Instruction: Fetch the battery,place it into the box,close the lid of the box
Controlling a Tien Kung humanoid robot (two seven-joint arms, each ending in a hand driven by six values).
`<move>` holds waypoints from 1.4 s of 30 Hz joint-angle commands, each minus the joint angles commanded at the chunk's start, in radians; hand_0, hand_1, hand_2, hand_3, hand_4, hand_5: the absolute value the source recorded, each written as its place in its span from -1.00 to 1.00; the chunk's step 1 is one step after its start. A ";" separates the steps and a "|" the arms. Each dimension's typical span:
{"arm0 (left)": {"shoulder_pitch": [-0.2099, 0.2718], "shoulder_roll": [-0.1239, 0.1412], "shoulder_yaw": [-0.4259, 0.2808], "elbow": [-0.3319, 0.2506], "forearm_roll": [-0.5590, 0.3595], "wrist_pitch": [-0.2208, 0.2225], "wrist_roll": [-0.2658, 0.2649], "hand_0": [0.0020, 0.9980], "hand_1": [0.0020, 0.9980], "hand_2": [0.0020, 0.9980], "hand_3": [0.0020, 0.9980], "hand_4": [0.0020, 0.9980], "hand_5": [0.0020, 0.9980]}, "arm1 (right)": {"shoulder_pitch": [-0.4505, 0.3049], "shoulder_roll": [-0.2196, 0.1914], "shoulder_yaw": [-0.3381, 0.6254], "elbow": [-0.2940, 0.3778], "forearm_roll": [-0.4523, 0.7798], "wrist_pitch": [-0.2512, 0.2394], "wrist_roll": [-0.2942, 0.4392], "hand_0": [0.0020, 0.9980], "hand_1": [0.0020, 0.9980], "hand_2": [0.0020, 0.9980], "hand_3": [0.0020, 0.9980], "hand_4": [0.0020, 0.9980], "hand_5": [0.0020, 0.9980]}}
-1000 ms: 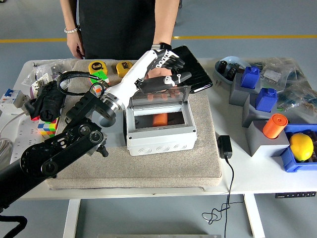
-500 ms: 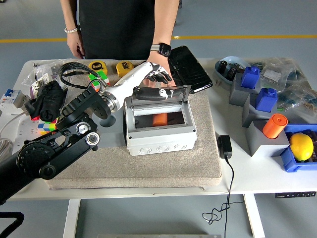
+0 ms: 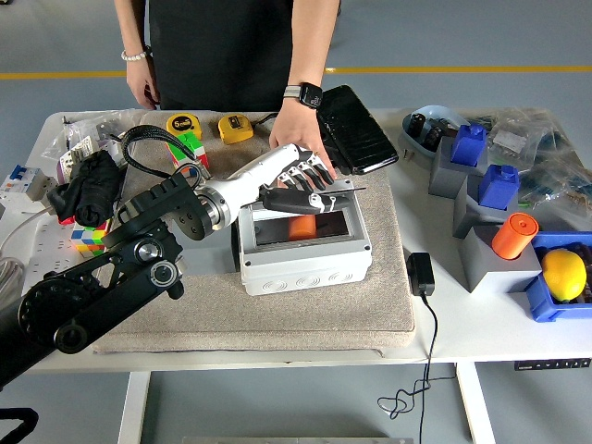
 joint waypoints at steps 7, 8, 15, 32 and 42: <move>-0.001 -0.011 0.036 0.038 -0.043 0.020 -0.026 -0.37 0.11 0.13 0.14 0.93 0.19 | 0.002 0.001 0.001 0.001 0.000 0.000 0.000 0.46 0.39 0.38 0.41 1.00 0.15; 0.000 -0.011 0.035 0.035 -0.044 0.023 -0.030 -0.37 0.11 0.13 0.14 0.93 0.19 | 0.001 0.000 0.001 0.002 -0.001 0.000 0.000 0.46 0.39 0.38 0.41 1.00 0.15; 0.021 -0.003 -0.016 -0.002 -0.097 0.111 -0.113 -0.33 0.13 0.15 0.15 0.90 0.21 | 0.001 0.002 0.003 0.003 -0.002 0.000 0.000 0.45 0.39 0.38 0.41 1.00 0.15; 0.163 0.049 -0.371 0.114 -0.614 0.239 -0.427 0.06 0.23 0.18 0.17 0.91 0.19 | 0.008 0.006 -0.017 -0.018 0.019 0.003 -0.008 0.46 0.39 0.38 0.41 1.00 0.15; 0.240 0.088 -0.466 0.151 -0.563 0.220 -0.403 -0.13 0.16 0.14 0.13 0.90 0.18 | 0.031 0.002 -0.017 -0.025 0.027 0.002 -0.013 0.46 0.39 0.38 0.41 1.00 0.16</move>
